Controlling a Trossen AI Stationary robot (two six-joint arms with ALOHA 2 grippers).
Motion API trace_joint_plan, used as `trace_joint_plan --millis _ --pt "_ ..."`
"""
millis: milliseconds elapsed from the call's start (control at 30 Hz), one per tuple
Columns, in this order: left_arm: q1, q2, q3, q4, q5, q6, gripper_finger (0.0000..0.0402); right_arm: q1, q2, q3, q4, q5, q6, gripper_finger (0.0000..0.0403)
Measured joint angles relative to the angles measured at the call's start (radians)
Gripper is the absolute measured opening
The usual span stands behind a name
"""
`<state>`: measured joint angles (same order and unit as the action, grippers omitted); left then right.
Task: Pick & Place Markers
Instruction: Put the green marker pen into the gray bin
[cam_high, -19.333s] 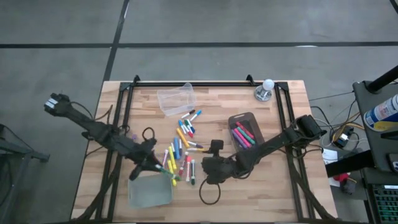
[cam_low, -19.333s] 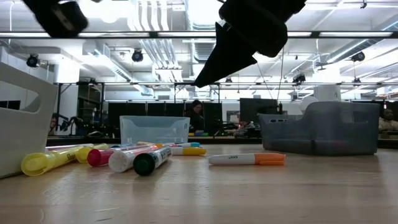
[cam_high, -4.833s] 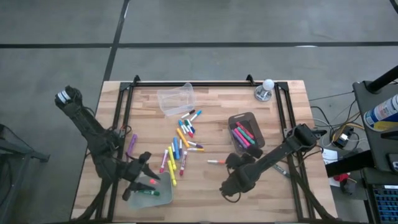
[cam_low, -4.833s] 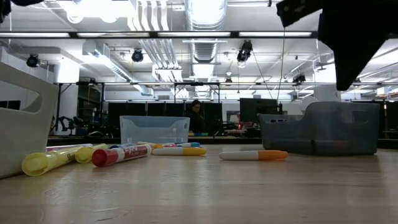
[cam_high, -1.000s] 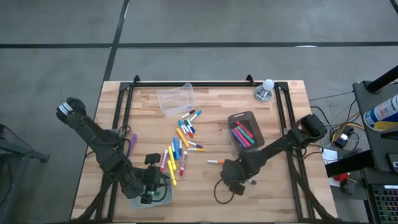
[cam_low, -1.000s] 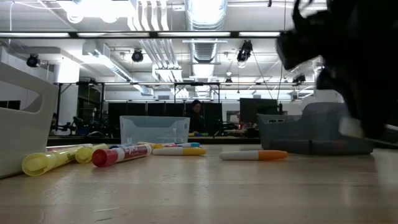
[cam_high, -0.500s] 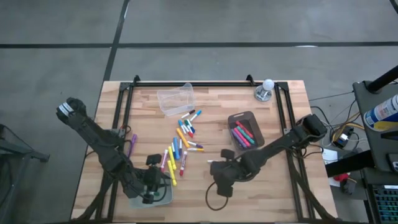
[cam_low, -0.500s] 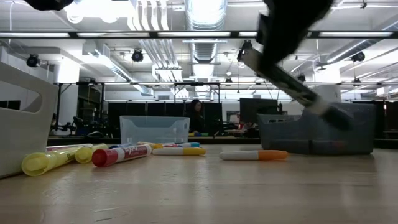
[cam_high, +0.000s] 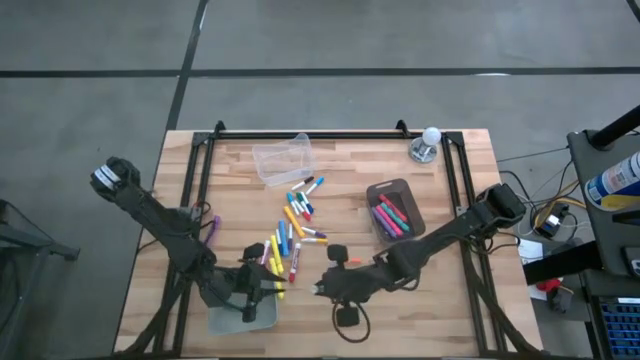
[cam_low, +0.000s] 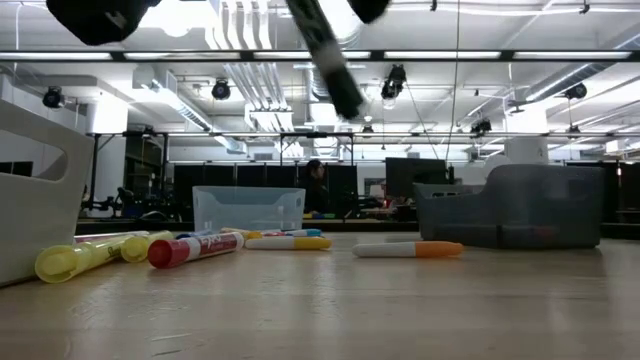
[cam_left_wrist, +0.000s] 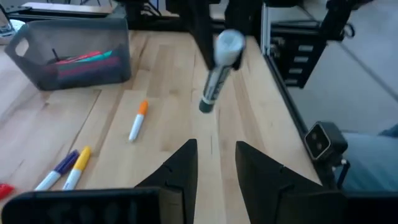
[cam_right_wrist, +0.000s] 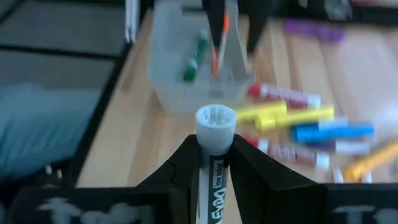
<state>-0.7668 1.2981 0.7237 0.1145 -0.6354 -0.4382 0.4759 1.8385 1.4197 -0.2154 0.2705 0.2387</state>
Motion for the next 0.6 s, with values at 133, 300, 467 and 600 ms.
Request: trace_joint_plan --millis 133,300,467,600 --pt "0.012 0.000 -0.052 0.130 0.000 0.002 0.0102 0.000 0.000 0.000 0.099 0.022 -0.077 0.0063" --pt "0.015 0.000 -0.102 0.269 0.000 0.053 0.0102 0.000 0.000 0.000 0.209 0.024 -0.142 0.0063" --pt "0.023 0.000 -0.108 0.343 -0.002 0.140 0.0102 -0.004 -0.002 -0.001 0.293 0.026 -0.172 0.0063" --pt "0.028 0.015 -0.108 0.398 -0.002 0.220 0.0103 -0.017 0.002 -0.002 0.342 0.029 -0.191 0.0063"
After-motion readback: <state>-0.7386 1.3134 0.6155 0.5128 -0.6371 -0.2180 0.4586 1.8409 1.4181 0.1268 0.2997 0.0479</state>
